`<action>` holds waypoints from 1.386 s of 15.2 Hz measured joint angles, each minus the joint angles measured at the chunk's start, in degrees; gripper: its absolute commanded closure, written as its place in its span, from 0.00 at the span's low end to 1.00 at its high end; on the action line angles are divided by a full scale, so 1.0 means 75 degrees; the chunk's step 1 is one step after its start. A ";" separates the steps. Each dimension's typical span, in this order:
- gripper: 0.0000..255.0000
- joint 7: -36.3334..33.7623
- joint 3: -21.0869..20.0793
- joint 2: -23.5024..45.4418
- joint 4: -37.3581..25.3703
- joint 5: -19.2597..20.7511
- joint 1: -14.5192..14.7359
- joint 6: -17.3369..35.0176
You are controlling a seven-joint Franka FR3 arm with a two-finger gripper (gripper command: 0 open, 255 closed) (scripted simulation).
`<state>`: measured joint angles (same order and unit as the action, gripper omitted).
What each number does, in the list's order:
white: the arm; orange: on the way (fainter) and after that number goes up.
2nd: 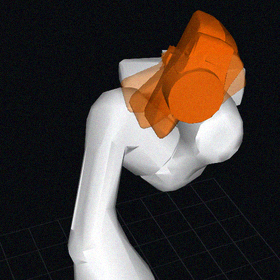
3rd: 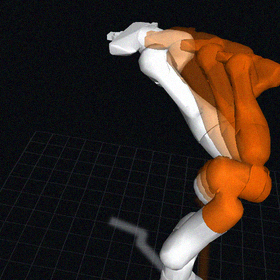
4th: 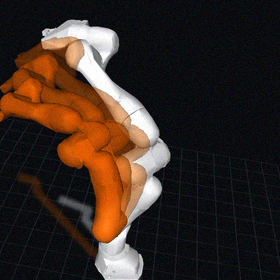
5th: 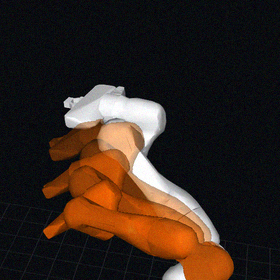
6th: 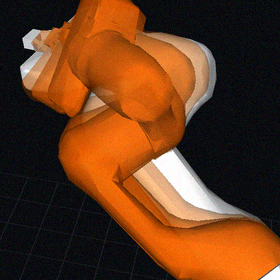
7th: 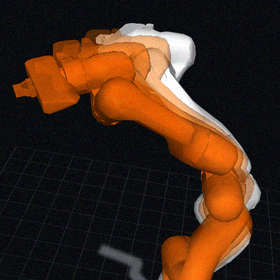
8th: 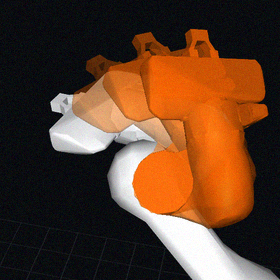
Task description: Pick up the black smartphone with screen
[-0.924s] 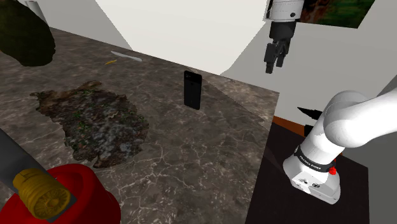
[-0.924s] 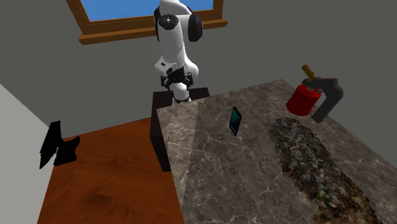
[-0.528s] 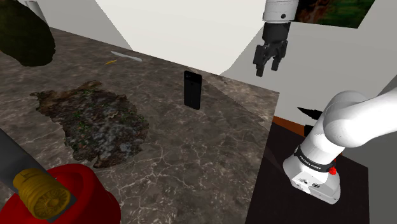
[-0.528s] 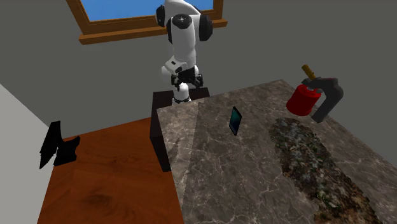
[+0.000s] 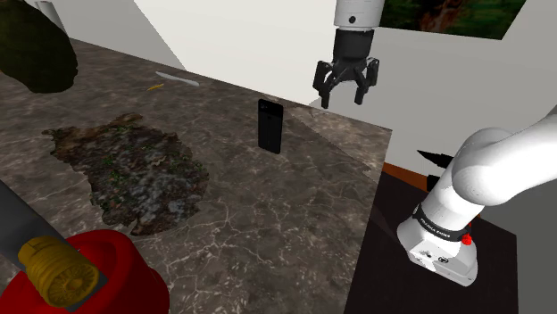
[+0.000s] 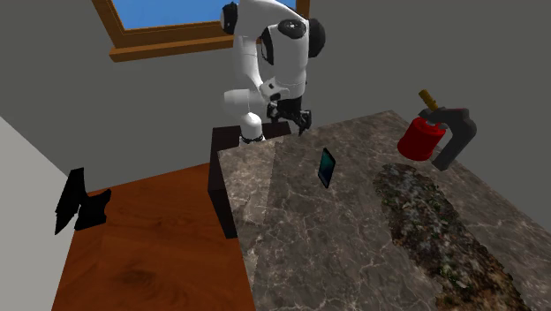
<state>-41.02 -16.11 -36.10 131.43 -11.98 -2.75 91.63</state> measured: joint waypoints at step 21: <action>0.00 -0.5939 -0.2496 0.3495 -0.2490 0.0730 -0.1016 0.1688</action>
<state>-85.56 -34.83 -9.88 112.75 -6.50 -10.37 104.29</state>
